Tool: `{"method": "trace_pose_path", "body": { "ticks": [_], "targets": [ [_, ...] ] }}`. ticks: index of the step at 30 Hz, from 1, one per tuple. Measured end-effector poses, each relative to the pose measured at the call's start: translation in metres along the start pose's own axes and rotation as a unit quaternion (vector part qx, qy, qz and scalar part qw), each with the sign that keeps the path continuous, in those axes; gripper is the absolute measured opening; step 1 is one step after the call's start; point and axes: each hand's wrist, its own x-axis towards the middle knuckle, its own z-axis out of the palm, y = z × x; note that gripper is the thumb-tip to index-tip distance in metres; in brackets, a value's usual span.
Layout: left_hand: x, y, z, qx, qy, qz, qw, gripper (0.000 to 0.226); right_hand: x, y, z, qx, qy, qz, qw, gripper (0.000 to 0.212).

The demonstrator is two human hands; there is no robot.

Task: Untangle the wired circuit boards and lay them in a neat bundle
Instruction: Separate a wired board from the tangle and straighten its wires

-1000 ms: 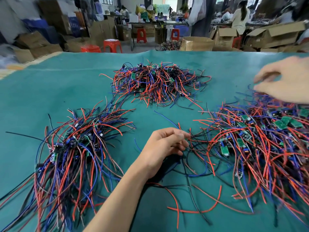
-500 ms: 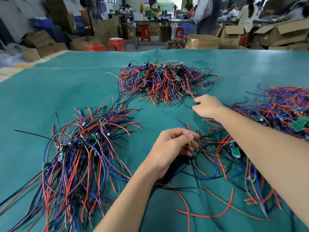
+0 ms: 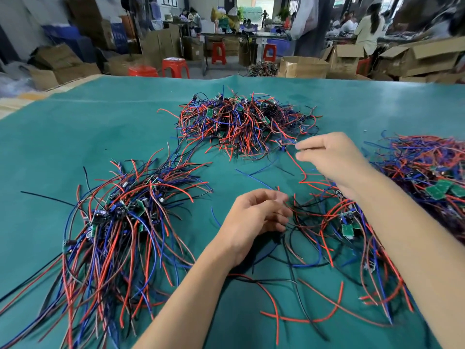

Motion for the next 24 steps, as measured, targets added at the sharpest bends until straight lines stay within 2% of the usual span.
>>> {"method": "trace_pose_path", "body": {
  "ticks": [3,7,11,13,15,16,19,24],
  "targets": [
    [0.002,0.001,0.000,-0.035,0.014,0.003,0.999,0.021,-0.035,-0.002,-0.002,0.102,0.002,-0.018,0.995,0.024],
    [0.005,0.002,-0.001,-0.076,0.033,0.006,0.997,0.024,-0.078,0.011,0.010,0.210,-0.088,-0.034,0.973,0.024],
    [0.008,0.001,-0.003,-0.095,0.062,0.003,0.994,0.037,-0.093,0.029,0.017,0.223,-0.154,-0.019,0.962,0.026],
    [0.007,-0.001,-0.003,-0.081,0.069,0.014,0.994,0.031,-0.095,0.031,0.020,0.242,-0.165,-0.028,0.956,0.024],
    [0.007,-0.002,-0.004,-0.060,0.065,0.020,0.996,0.027,-0.097,0.030,0.024,0.239,-0.176,-0.034,0.954,0.010],
    [0.006,-0.002,-0.004,-0.047,0.060,0.021,0.997,0.026,-0.097,0.031,0.027,0.229,-0.178,-0.035,0.956,0.012],
    [0.006,-0.001,-0.004,-0.024,0.047,0.032,0.998,0.025,-0.095,0.034,0.029,0.204,-0.152,-0.034,0.967,0.017],
    [0.004,-0.002,-0.005,0.028,0.014,0.039,0.999,0.026,-0.088,0.045,0.028,0.190,-0.012,0.005,0.982,0.011]
  ]
}}
